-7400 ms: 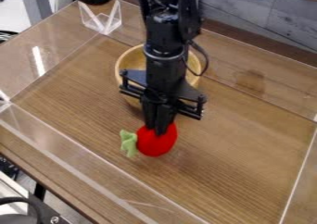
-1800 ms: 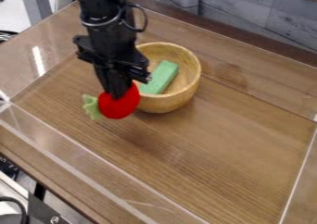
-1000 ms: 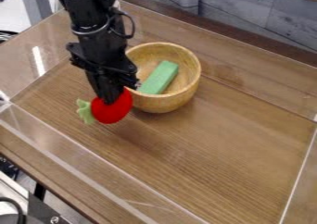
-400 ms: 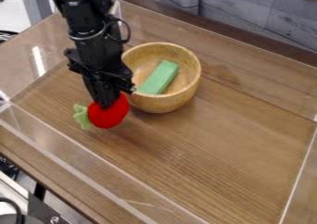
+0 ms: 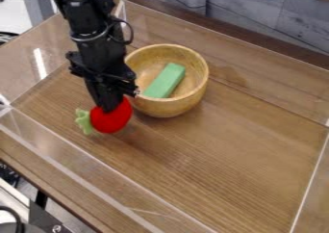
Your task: Move the red fruit to the right
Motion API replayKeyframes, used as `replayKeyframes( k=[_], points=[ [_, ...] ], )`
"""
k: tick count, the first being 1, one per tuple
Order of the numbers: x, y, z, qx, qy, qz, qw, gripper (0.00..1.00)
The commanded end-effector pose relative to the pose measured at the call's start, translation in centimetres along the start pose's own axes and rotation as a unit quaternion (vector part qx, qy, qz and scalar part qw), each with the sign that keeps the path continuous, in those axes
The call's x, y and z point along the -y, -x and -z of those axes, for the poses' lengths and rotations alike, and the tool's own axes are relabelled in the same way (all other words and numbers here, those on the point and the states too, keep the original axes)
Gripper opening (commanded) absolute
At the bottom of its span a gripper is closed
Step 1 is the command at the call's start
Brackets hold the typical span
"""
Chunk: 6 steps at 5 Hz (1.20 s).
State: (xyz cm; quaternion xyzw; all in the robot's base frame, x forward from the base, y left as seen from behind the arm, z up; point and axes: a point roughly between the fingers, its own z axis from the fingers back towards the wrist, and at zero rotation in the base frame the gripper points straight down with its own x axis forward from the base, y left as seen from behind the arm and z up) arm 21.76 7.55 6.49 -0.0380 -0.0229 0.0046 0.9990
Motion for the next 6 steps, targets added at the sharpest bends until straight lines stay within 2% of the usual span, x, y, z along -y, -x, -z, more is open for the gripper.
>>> replayKeyframes(
  k=[1, 5, 6],
  points=[
    [-0.6, -1.1, -0.8, 0.016, -0.005, 0.003, 0.9999, 0.00],
    [-1.4, -1.7, -0.7, 0.010, 0.004, 0.000, 0.9999, 0.00],
    [1.0, -2.6, -2.1, 0.022, 0.006, 0.005, 0.9997, 0.00]
  ],
)
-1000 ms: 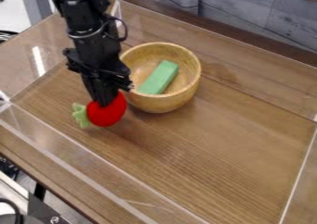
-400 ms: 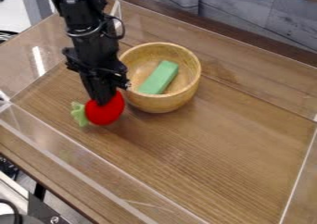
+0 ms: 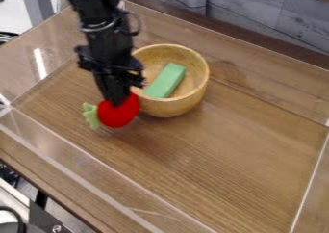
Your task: Move the red fruit to the right
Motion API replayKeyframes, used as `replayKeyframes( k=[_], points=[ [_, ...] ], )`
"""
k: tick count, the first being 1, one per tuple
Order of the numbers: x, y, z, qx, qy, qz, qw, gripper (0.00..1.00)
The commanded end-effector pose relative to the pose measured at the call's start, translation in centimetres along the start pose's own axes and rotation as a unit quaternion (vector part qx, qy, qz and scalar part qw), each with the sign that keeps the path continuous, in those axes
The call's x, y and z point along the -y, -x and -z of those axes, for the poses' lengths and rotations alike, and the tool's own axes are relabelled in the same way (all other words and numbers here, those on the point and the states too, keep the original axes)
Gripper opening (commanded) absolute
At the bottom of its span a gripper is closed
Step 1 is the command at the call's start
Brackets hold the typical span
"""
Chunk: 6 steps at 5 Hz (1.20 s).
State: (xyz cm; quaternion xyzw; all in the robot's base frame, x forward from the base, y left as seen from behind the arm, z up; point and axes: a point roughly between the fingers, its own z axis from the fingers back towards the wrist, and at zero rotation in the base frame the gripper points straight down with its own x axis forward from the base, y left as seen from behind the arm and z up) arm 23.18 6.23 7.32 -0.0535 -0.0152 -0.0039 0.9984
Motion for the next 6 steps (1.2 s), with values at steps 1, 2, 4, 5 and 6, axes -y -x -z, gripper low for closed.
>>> replayKeyframes(
  k=[1, 2, 4, 5, 6],
  points=[
    [2.7, -2.3, -2.5, 0.040, -0.008, 0.013, 0.9991, 0.00],
    [6.4, -3.5, -2.7, 0.047, -0.003, 0.036, 0.9982, 0.00],
    [12.8, -5.2, -2.4, 0.055, -0.001, 0.060, 0.9967, 0.00],
    [15.6, -5.8, -1.7, 0.054, 0.000, 0.069, 0.9962, 0.00],
    [17.7, -6.3, -0.8, 0.051, 0.001, 0.076, 0.9958, 0.00]
  ],
)
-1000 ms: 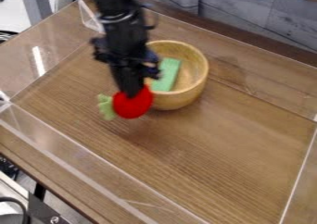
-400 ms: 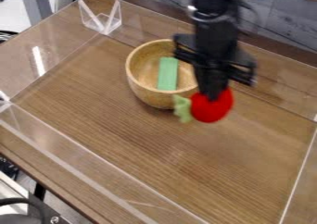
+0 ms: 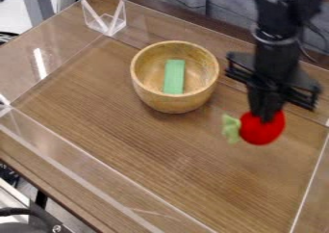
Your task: Move the red fruit to the right
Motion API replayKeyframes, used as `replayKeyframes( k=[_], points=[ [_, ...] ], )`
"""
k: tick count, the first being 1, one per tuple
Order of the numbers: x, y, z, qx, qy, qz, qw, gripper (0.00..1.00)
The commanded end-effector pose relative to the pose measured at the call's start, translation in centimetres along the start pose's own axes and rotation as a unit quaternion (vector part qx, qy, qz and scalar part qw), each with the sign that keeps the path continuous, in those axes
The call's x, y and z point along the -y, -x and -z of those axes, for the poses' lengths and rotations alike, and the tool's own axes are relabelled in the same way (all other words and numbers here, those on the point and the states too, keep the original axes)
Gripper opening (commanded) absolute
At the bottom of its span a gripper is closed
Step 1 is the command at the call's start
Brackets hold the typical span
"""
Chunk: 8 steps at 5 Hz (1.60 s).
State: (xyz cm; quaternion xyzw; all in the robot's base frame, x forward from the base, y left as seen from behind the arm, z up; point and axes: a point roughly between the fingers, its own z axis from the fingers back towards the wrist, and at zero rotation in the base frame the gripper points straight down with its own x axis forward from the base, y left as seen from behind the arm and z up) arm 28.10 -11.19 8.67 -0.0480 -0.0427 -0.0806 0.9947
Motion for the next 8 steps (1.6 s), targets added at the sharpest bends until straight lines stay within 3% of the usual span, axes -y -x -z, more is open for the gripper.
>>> replayKeyframes(
  k=[1, 4, 5, 8],
  points=[
    [1.2, -1.6, -0.3, 0.022, 0.005, 0.001, 0.9997, 0.00],
    [1.3, -2.0, 1.8, 0.007, 0.008, 0.001, 0.9999, 0.00],
    [1.1, -2.2, 2.1, 0.004, 0.008, 0.002, 1.0000, 1.00],
    [1.0, -2.7, 3.1, -0.005, 0.005, -0.003, 1.0000, 1.00]
  ],
)
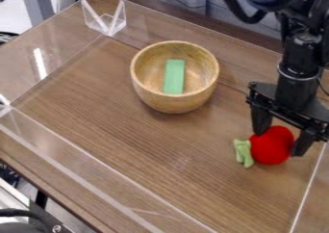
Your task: Move the red fruit to the right
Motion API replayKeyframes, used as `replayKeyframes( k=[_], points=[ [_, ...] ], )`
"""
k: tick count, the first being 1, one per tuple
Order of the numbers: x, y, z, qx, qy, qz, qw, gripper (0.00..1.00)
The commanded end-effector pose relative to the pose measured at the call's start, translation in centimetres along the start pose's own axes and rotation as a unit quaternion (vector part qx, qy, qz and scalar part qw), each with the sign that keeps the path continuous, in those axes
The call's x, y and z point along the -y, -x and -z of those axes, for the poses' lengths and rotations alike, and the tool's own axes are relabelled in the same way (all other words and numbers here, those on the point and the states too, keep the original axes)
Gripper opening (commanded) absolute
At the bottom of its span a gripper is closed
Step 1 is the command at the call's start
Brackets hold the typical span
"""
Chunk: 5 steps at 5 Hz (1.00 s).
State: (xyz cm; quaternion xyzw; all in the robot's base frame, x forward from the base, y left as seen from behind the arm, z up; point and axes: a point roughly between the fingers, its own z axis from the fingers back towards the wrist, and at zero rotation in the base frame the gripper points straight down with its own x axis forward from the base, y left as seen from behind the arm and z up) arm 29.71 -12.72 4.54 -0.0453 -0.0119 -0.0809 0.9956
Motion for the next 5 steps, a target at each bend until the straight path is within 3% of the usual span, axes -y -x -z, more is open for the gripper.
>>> replayKeyframes(
  k=[1, 5],
  points=[
    [0.0, -1.4, -1.0, 0.022, 0.006, -0.005, 0.9997, 1.00],
    [-0.6, -2.4, -0.2, 0.020, 0.014, -0.013, 0.9996, 1.00]
  ],
)
